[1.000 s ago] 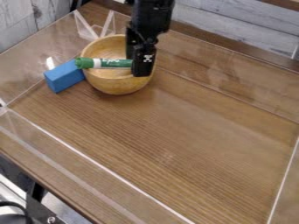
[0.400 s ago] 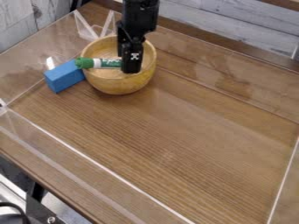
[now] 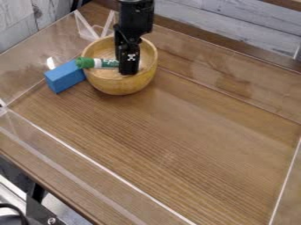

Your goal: Remove the green marker from inside the brown bowl and put it on the table

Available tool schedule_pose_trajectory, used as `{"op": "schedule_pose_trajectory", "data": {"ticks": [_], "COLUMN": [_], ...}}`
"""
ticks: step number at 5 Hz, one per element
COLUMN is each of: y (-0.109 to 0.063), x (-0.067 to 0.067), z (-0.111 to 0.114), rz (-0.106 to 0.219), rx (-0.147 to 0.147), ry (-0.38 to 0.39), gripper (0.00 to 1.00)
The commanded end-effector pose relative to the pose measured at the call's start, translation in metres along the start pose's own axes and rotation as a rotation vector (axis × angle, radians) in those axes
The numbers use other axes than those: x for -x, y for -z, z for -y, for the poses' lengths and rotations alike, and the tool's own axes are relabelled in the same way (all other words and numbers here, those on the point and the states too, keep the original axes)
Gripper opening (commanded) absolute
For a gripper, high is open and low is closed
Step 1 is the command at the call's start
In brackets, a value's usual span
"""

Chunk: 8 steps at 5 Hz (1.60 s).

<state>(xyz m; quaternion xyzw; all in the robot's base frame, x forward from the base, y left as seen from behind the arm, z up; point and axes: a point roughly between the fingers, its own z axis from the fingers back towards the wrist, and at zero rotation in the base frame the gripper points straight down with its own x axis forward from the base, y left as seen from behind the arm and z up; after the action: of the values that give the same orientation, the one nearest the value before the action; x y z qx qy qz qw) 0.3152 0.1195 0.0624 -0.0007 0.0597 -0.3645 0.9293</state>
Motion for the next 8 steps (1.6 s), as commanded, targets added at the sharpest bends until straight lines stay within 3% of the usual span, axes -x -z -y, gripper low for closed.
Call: {"op": "schedule_pose_trajectory", "data": {"ticks": [1, 2, 3, 8], "y": [-0.012, -0.007, -0.004, -0.015], "x": [0.002, 0.004, 0.006, 0.010], "z": [-0.014, -0.016, -0.018, -0.011], "rz": [0.030, 0.037, 0.042, 0.046], "rx": [-0.058, -0.058, -0.059, -0.047], "ry": [-0.003, -0.005, -0.004, -0.040], "gripper": [1.00, 1.00, 0.00, 0.00]}}
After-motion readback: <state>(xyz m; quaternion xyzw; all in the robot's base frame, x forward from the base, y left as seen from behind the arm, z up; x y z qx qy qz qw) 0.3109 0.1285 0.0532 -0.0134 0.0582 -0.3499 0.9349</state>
